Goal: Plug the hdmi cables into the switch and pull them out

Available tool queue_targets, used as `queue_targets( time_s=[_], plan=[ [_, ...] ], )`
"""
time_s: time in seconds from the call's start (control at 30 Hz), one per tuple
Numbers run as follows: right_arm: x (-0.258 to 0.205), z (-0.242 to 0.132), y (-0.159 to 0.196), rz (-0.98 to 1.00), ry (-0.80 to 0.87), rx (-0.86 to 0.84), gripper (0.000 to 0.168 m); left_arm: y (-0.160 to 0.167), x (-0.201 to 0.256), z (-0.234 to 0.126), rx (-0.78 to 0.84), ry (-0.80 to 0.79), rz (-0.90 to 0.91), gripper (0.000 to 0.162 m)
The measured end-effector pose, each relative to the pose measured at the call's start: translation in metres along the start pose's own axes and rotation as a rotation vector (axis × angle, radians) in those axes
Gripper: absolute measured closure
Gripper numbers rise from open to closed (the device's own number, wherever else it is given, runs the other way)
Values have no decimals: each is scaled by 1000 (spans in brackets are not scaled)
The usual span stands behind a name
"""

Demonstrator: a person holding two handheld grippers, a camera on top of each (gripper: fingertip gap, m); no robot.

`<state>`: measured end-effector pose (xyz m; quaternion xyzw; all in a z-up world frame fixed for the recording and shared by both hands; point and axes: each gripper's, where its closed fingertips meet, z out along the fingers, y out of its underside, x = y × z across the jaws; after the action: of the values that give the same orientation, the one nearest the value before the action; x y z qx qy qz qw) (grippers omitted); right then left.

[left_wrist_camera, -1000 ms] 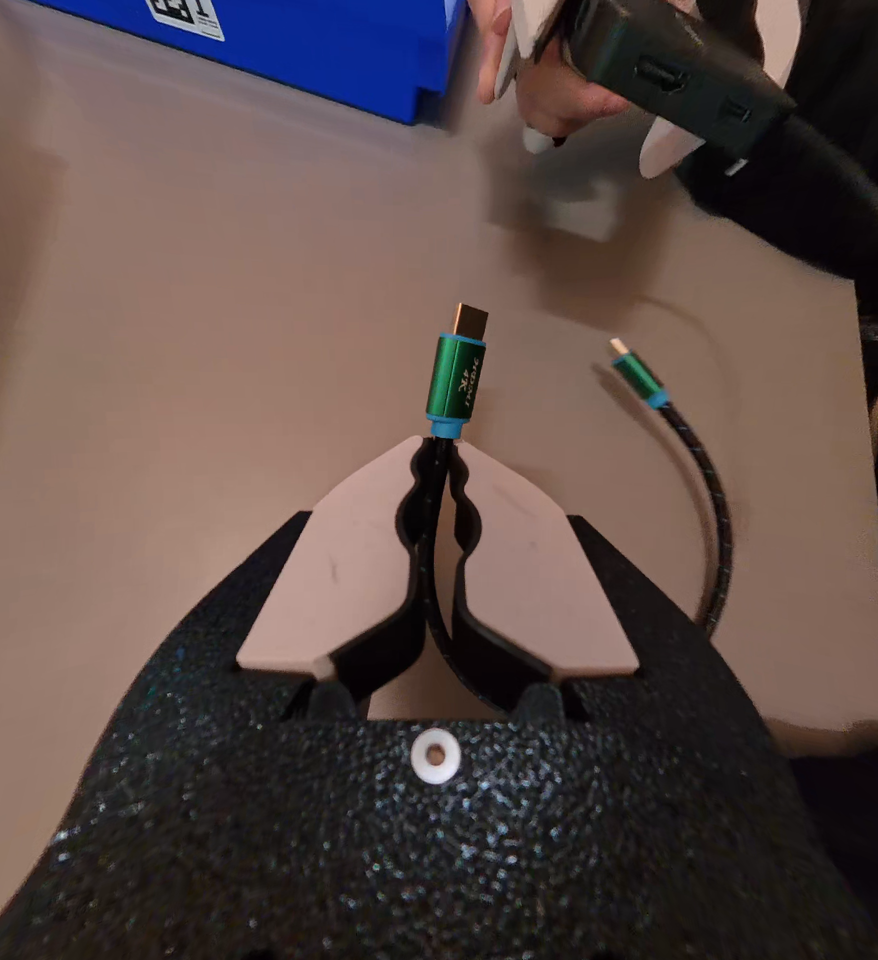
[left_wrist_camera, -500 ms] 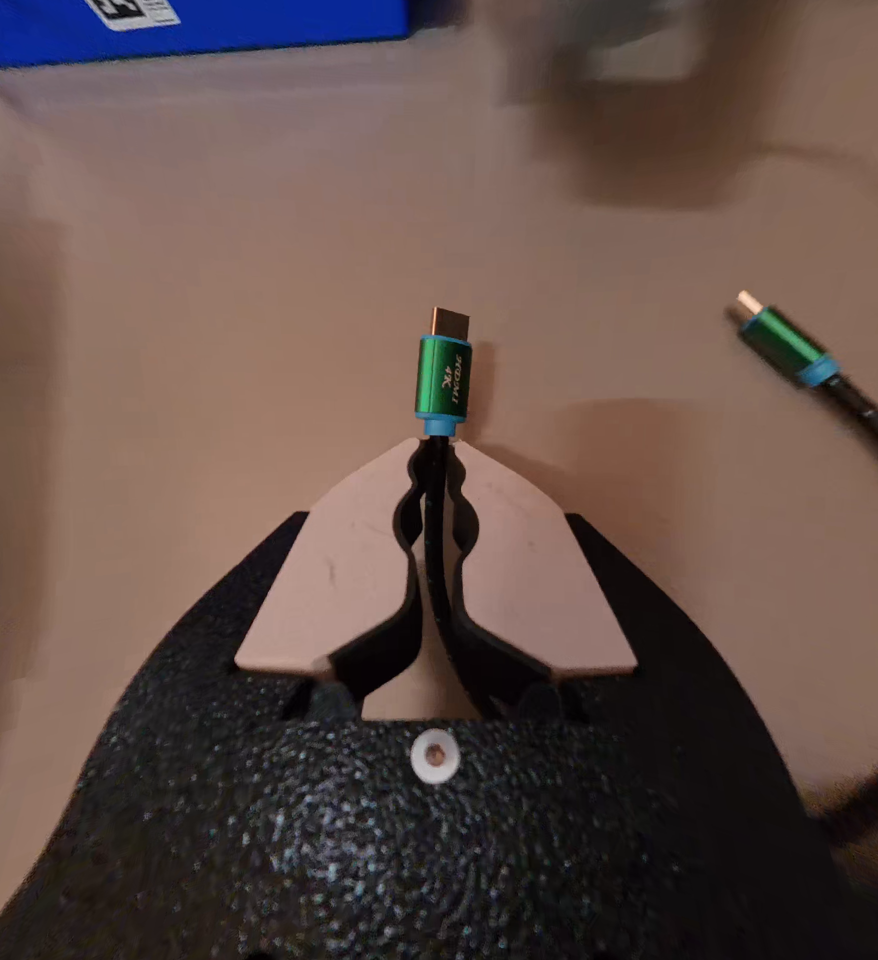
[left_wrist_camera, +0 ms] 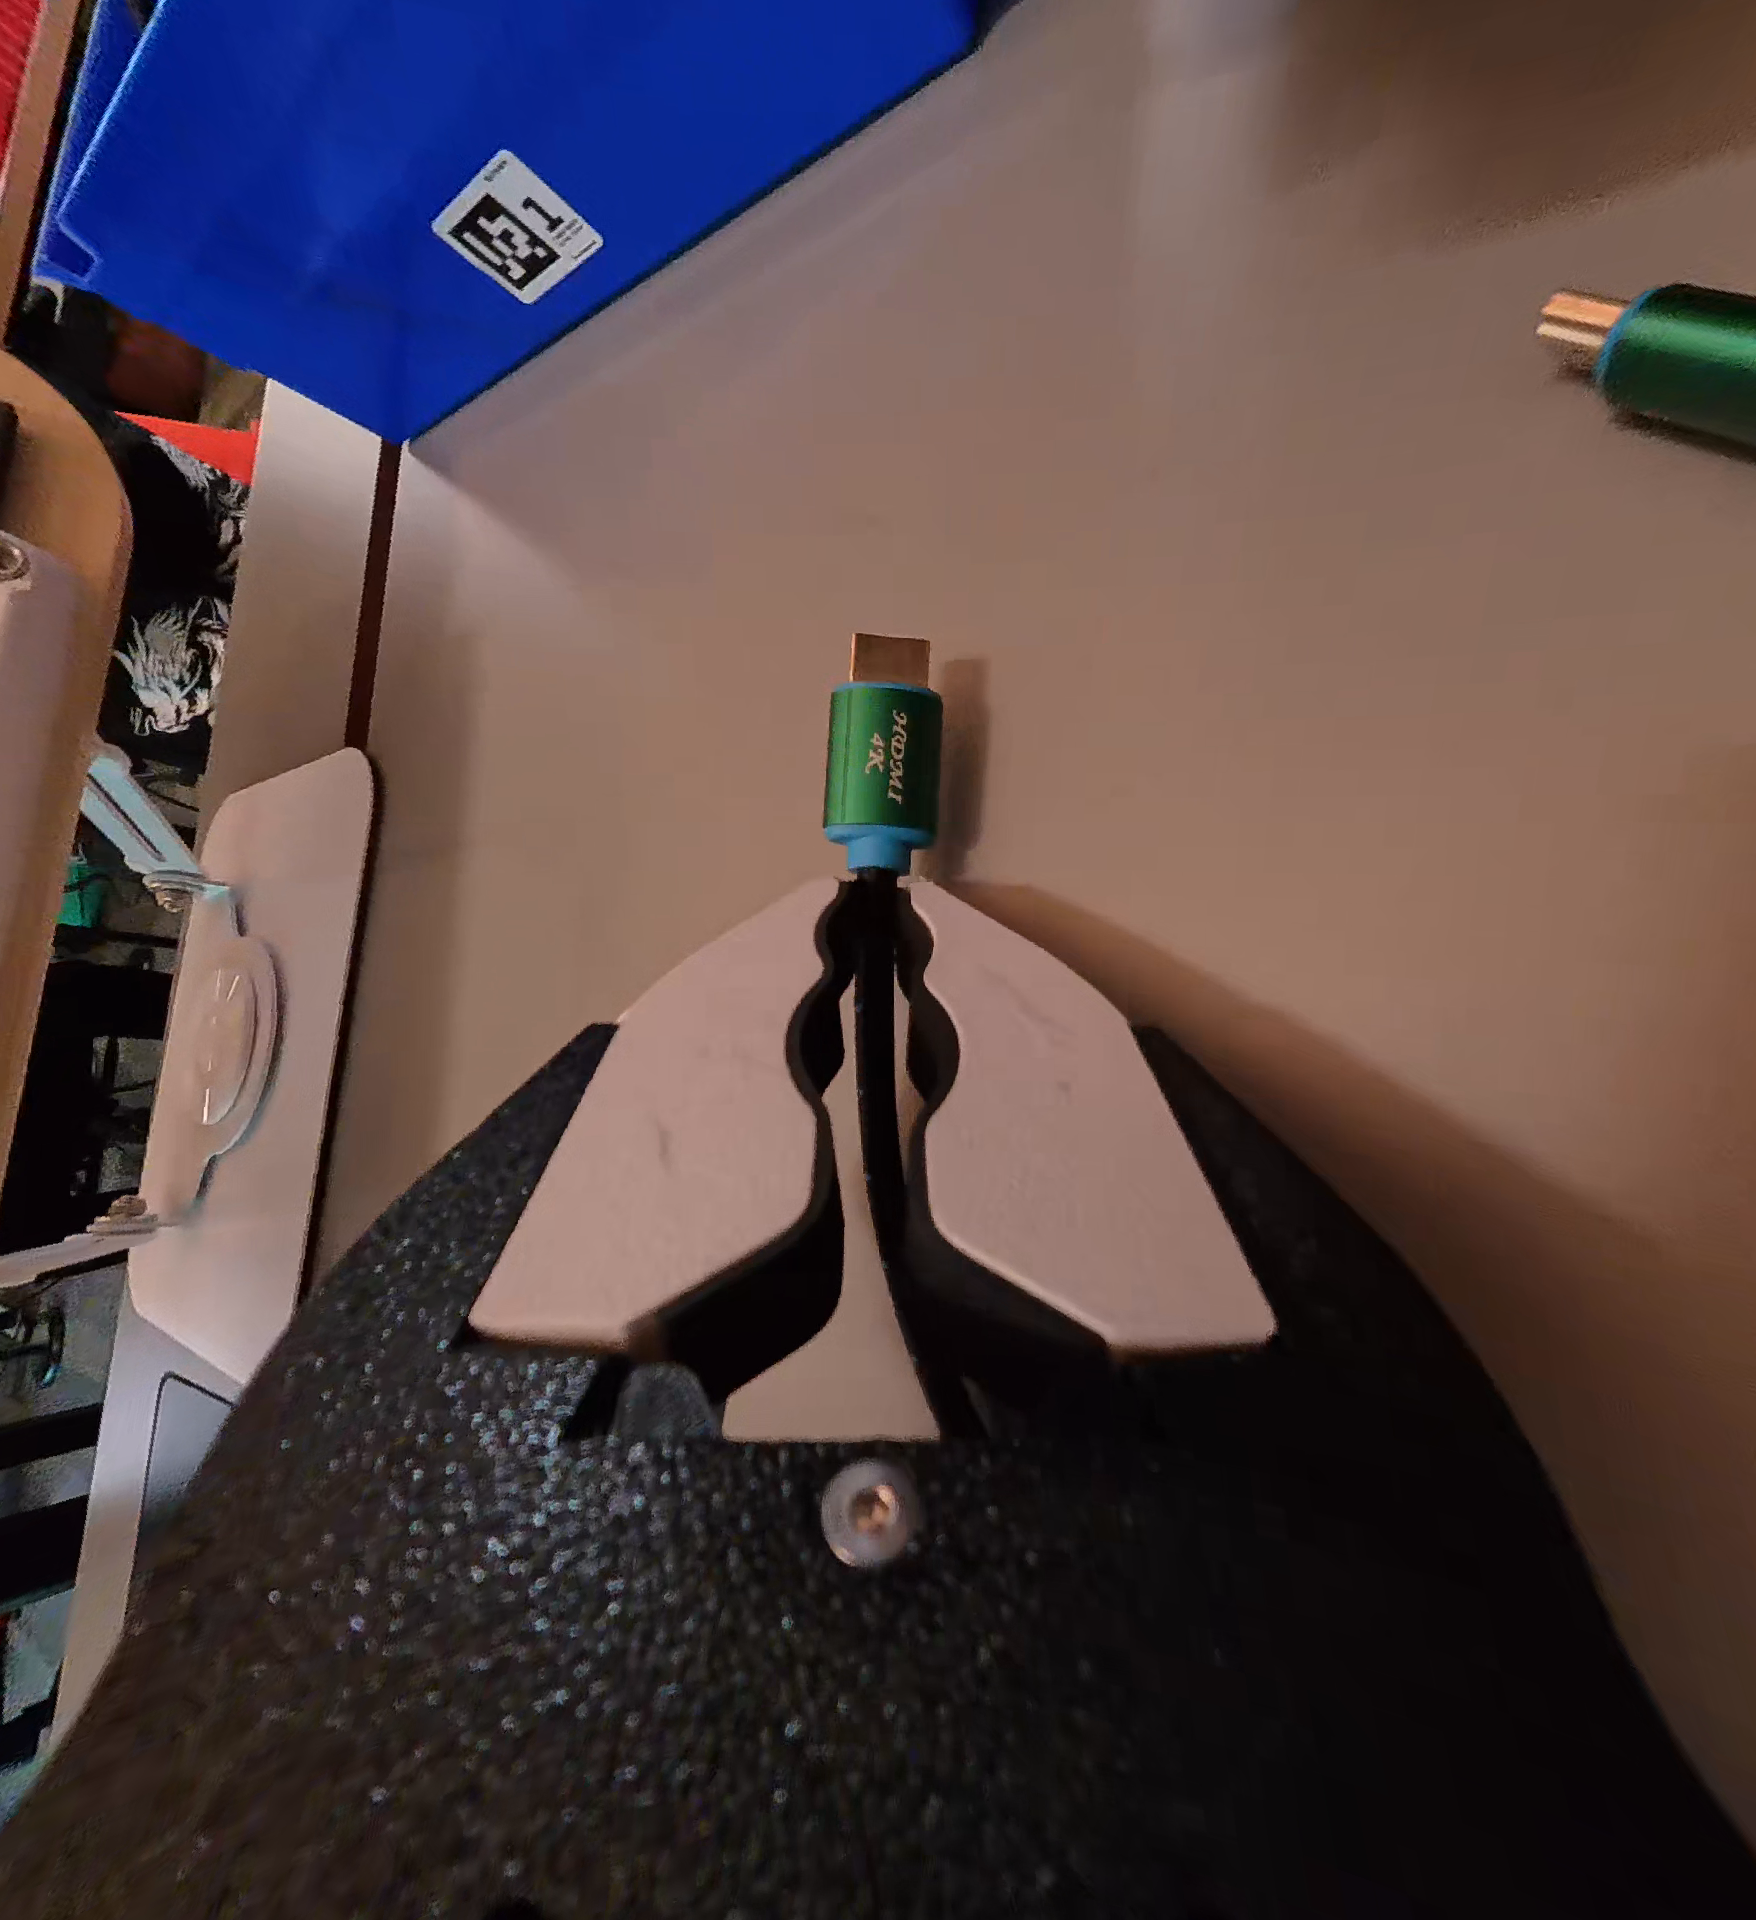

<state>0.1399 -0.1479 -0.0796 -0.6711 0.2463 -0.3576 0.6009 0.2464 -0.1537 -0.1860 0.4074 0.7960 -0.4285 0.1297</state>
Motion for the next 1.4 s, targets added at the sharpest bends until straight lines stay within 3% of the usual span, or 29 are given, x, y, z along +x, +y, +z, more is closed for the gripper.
queue_targets(
  time_s=[0.27,0.33,0.47,0.63,0.73,0.93,1.2,1.4],
  plan=[
    [-7,6,0,-16,-24,-11,95,19,9,-14,-92,141,-89,155],
    [-5,5,2,0,-22,-7,95,13,7,-14,-65,111,-66,141],
    [-5,5,4,-7,-18,-20,95,-6,15,-6,-22,118,-6,129],
    [-4,5,5,5,-20,-17,95,1,9,-4,-56,84,-62,137],
    [-5,4,3,-5,-22,-19,95,2,6,-6,-38,72,-76,131],
    [-3,2,3,2,-14,-11,95,4,5,-5,-21,86,-168,145],
    [-4,2,6,6,-11,-23,95,7,2,-5,9,153,-376,149],
    [-3,2,8,15,-14,-29,95,5,5,-7,27,164,-344,147]
  ],
)
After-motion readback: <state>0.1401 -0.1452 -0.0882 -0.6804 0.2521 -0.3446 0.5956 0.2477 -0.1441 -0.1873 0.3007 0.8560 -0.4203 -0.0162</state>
